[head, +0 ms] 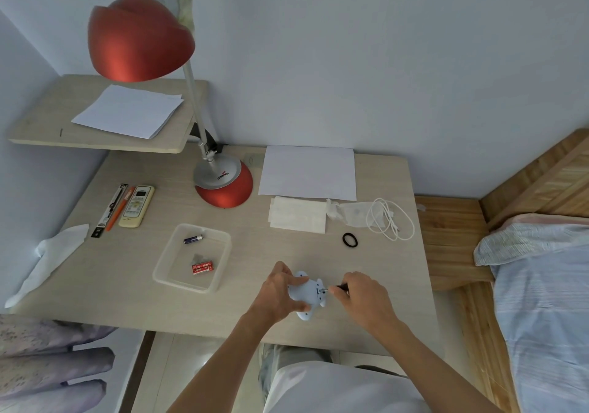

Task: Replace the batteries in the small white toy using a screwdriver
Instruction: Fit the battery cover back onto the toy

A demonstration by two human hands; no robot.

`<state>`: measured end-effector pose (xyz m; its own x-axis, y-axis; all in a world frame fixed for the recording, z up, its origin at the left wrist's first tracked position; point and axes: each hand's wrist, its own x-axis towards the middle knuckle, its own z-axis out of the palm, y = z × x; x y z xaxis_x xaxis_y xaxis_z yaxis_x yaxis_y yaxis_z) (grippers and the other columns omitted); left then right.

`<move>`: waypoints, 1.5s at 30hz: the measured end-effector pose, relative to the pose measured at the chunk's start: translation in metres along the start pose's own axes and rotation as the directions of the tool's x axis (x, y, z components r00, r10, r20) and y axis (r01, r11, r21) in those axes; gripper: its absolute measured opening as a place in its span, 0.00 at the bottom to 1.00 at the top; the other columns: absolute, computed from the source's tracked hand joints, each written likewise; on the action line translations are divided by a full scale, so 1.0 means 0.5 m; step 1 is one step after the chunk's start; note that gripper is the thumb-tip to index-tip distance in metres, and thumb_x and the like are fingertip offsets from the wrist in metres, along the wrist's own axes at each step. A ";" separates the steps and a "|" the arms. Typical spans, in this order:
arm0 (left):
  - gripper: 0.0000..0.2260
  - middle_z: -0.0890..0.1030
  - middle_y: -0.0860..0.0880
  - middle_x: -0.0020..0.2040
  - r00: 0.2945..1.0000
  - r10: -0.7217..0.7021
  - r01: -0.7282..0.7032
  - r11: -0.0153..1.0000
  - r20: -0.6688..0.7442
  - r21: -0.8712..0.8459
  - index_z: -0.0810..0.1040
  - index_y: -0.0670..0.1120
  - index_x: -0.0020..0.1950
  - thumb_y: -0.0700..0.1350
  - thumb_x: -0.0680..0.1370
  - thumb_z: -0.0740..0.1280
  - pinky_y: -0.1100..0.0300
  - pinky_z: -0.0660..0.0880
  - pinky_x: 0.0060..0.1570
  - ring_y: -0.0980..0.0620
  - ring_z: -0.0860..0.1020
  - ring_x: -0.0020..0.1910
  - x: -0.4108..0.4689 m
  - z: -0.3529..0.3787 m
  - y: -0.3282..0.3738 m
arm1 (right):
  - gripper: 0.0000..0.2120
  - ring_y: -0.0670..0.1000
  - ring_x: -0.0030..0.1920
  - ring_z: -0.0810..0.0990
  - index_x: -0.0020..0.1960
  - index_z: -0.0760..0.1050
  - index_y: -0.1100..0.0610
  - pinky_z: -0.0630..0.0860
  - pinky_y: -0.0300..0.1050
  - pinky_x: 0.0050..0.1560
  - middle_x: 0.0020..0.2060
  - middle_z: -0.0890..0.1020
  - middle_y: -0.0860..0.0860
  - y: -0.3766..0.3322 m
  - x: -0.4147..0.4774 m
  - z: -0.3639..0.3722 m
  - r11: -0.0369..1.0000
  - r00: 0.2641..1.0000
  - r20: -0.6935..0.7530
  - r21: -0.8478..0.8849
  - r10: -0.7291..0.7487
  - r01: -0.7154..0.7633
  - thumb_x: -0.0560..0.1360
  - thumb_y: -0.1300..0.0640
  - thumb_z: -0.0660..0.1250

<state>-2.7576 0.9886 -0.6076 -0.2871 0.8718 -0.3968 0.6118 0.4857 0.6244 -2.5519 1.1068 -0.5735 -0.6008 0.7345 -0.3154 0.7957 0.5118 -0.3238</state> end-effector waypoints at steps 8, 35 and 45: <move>0.34 0.68 0.51 0.57 1.000 -0.003 0.004 1.000 0.005 -0.015 0.81 0.54 0.72 0.53 0.67 0.84 0.67 0.70 0.50 0.52 0.73 0.53 0.000 0.000 0.000 | 0.04 0.50 0.38 0.82 0.53 0.77 0.53 0.79 0.43 0.39 0.49 0.79 0.46 -0.017 -0.009 0.006 0.991 0.987 -0.099 0.036 -0.124 0.128 0.81 0.56 0.71; 0.34 0.67 0.52 0.57 1.000 -0.007 0.007 0.999 0.005 -0.035 0.80 0.56 0.72 0.54 0.67 0.84 0.66 0.70 0.51 0.52 0.73 0.53 0.000 0.003 -0.003 | 0.04 0.47 0.39 0.83 0.51 0.80 0.49 0.82 0.46 0.38 0.46 0.81 0.43 0.014 -0.012 0.011 0.997 0.973 -0.232 0.071 0.000 0.017 0.78 0.54 0.75; 0.33 0.68 0.52 0.57 1.000 0.013 -0.013 0.999 0.001 -0.037 0.81 0.56 0.72 0.54 0.67 0.84 0.67 0.69 0.50 0.55 0.72 0.53 0.000 -0.001 -0.009 | 0.07 0.44 0.38 0.79 0.45 0.82 0.48 0.79 0.42 0.38 0.39 0.80 0.43 0.082 -0.049 0.057 0.951 0.942 -0.175 -0.068 0.286 -0.302 0.80 0.49 0.68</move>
<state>-2.7607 0.9863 -0.6104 -0.2783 0.8782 -0.3891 0.5881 0.4761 0.6539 -2.5067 1.0971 -0.6044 -0.3249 0.9164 -0.2338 0.9431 0.2956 -0.1522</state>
